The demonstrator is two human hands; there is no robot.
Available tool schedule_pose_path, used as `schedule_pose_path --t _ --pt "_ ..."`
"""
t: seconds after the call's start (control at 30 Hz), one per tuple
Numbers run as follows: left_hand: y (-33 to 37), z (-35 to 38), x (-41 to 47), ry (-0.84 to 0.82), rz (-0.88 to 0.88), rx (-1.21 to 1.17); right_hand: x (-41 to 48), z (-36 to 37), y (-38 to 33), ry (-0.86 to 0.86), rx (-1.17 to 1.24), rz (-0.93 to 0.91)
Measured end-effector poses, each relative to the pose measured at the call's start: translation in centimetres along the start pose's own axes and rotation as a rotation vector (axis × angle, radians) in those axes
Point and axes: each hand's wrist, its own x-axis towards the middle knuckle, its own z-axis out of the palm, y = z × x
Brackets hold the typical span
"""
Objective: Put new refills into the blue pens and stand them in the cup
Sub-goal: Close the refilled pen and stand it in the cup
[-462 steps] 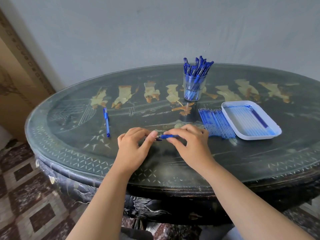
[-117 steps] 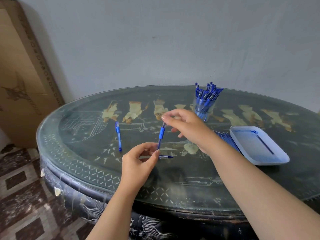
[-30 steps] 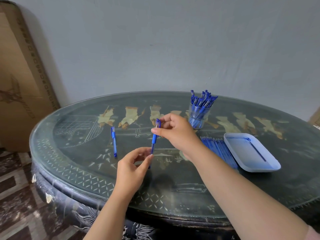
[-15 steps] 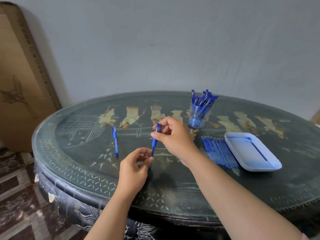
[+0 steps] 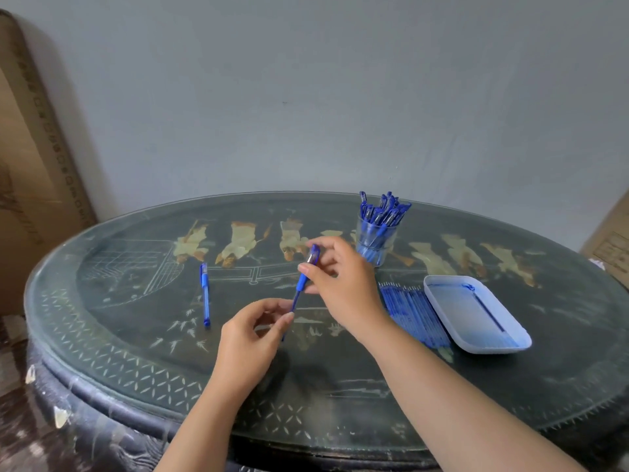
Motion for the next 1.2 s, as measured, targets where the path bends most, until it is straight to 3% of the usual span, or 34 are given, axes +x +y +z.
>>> schedule_pose_path --t 0.17,0.37,0.5,0.63,0.93,1.03,1.2 --pt "-0.7 0.5 2.4 0.068 -0.061 -0.095 3.7 -4.2 -1.0 0.188 0.056 -0.037" --pt "-1.2 1.0 4.8 0.143 -0.095 -0.148 10.0 -9.9 -2.2 0.527 -0.077 -0.195" --pt "-1.8 1.1 5.3 0.142 -0.112 -0.129 13.4 -11.8 -1.9 0.642 -0.122 -0.282" --pt "-2.1 1.2 5.3 0.142 -0.111 -0.101 15.3 -11.7 -0.2 0.566 -0.268 -0.282" --pt "-2.3 1.3 5.3 0.145 -0.134 -0.094 16.0 -11.2 4.6 0.379 -0.565 -0.098" --pt "-2.3 1.2 5.3 0.145 -0.141 -0.078 16.2 -11.4 5.4 0.326 -0.775 -0.095" --pt "-2.2 1.3 5.2 0.142 -0.138 -0.056 16.8 -11.1 5.2 0.234 -0.873 -0.015"
